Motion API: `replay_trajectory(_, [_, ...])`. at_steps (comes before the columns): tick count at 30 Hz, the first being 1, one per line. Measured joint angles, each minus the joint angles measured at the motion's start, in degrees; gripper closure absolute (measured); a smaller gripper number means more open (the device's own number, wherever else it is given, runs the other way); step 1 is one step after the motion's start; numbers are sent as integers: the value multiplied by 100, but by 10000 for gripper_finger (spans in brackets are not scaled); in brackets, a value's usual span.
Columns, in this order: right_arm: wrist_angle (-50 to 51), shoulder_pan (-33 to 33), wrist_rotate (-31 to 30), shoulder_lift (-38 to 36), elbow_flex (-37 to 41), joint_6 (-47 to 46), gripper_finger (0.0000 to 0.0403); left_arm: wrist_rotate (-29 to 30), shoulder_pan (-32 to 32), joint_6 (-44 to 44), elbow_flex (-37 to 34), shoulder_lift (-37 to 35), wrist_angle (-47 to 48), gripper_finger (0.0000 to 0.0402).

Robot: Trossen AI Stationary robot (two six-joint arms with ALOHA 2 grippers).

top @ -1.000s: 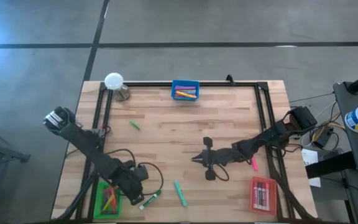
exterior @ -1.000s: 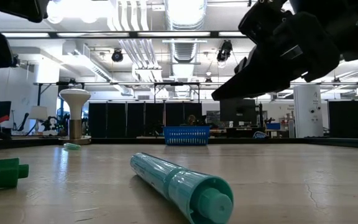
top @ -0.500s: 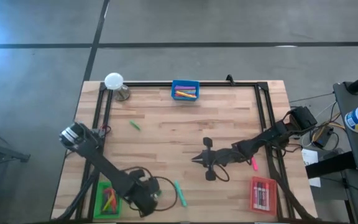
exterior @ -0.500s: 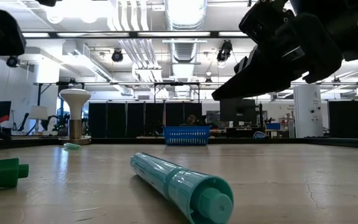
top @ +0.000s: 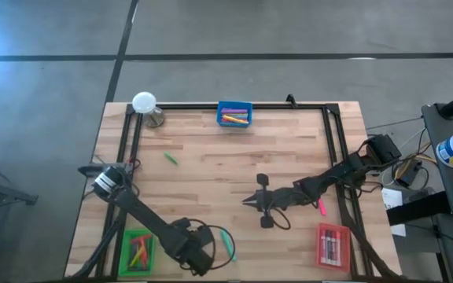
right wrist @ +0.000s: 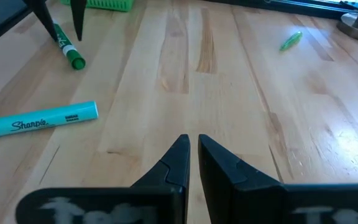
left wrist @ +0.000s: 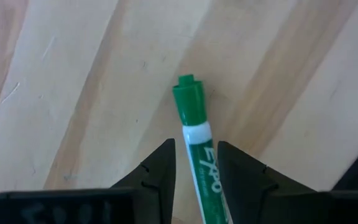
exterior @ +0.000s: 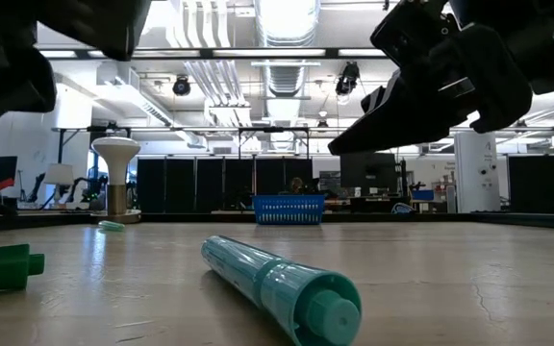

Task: Pick & Place Markers
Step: Put the green marker into the orange bin

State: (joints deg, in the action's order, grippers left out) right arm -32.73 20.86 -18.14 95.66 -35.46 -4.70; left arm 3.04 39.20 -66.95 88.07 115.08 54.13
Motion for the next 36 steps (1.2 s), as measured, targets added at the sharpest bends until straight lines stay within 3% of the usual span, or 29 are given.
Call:
replay_trajectory(8, [87,0,7,0,2,38,374,-1,0,21,-89,53,-35,289])
replay_trajectory(20, [87,0,5,0,1,38,374,-225,0,403,-863,-126,-502,301])
replay_trajectory(26, [93,0,5,0,0,29,374,155,7,683,-894,-371,-90,353])
replay_trajectory(30, [280,0,-36,-40,4,69,374,545,2,934,-1101,-673,-49,354])
replay_trajectory(36, [193,4,-212,-442,300,142,374,1263,-49,1311,-2303,-1668,-1390,354])
